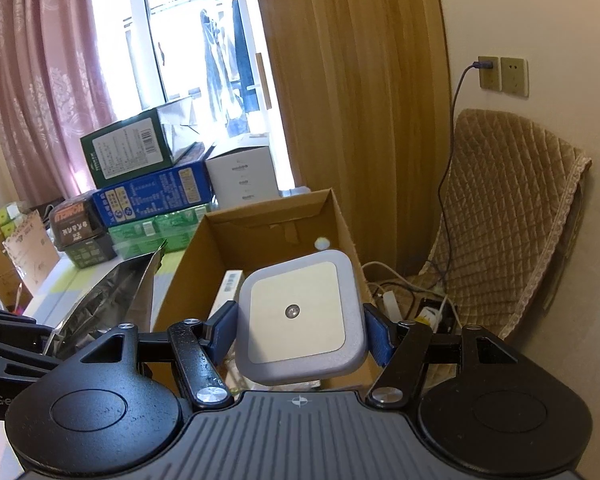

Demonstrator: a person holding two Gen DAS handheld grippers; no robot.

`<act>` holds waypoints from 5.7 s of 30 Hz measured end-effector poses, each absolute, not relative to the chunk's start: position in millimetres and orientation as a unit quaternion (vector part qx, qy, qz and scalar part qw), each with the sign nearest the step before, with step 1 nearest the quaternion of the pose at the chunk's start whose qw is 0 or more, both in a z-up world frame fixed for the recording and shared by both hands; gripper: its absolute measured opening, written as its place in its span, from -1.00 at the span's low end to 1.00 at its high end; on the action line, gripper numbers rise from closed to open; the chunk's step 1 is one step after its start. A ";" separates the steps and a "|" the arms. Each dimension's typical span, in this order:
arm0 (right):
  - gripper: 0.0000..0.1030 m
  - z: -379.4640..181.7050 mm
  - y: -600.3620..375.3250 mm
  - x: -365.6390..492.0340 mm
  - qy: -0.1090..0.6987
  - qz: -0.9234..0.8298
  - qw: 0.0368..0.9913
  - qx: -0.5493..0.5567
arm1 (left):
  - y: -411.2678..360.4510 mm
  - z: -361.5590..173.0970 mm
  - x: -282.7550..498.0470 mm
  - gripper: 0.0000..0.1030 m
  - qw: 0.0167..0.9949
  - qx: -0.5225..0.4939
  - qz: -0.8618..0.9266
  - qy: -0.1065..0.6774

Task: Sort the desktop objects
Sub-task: 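Lower the foil bag with the left tool while the right tool lowers the night light into the box, then open both tools to drop the foil bag and night light into the cardboard box, then withdraw both tools from the cardboard box back over the table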

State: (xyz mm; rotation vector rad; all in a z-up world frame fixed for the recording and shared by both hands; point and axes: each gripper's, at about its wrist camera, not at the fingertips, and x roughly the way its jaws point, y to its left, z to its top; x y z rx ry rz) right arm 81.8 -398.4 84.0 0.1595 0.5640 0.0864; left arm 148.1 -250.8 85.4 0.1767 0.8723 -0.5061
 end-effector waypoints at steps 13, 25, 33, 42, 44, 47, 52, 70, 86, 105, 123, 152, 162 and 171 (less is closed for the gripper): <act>0.21 78.9 -407.9 109.9 0.282 0.041 0.956 0.071 | -268.5 78.6 175.4 -0.30 0.869 0.083 -0.251 0.418; 0.21 77.9 -412.6 132.7 0.283 0.035 0.956 0.072 | -271.8 77.7 205.1 -0.30 0.870 0.068 -0.257 0.415; 0.21 71.1 -413.9 146.0 0.290 0.032 0.954 0.072 | -272.4 73.6 227.3 -0.29 0.872 0.048 -0.253 0.415; 0.21 62.8 -411.0 154.3 0.299 0.032 0.951 0.069 | -275.3 63.1 240.6 -0.29 0.870 0.039 -0.254 0.421; 0.21 61.9 -410.0 155.5 0.300 0.033 0.951 0.068 | -274.4 61.6 242.3 -0.29 0.870 0.035 -0.253 0.423; 0.21 61.0 -409.4 157.0 0.301 0.033 0.951 0.068 | -273.0 59.3 245.6 -0.27 0.869 0.029 -0.251 0.425; 0.21 60.7 -409.2 157.7 0.301 0.033 0.950 0.068 | -265.2 60.6 248.4 -0.24 0.875 0.016 -0.243 0.418; 0.21 59.7 -397.5 154.9 0.306 0.043 0.948 0.073 | -240.5 57.6 235.1 -0.20 0.878 0.018 -0.224 0.423; 0.21 62.4 -388.6 158.4 0.308 0.047 0.947 0.075 | -233.7 59.9 231.0 -0.14 0.880 0.020 -0.221 0.421; 0.85 69.0 -394.5 152.4 0.291 0.046 0.950 0.105 | -224.4 59.2 228.7 0.04 0.881 0.015 -0.212 0.423; 0.88 94.9 -385.9 102.0 0.278 0.039 0.952 0.124 | -193.9 87.3 189.5 0.56 0.896 0.016 -0.195 0.399; 0.96 105.0 -291.1 41.7 0.286 0.114 0.946 0.099 | -36.8 94.4 97.9 0.97 0.919 0.003 -0.073 0.388; 0.96 97.7 -262.1 36.1 0.296 0.141 0.941 0.081 | -4.6 90.5 87.1 0.97 0.919 -0.007 -0.052 0.391; 0.96 92.4 -240.2 38.4 0.300 0.167 0.938 0.049 | 10.0 83.2 83.9 0.97 0.917 -0.011 -0.045 0.397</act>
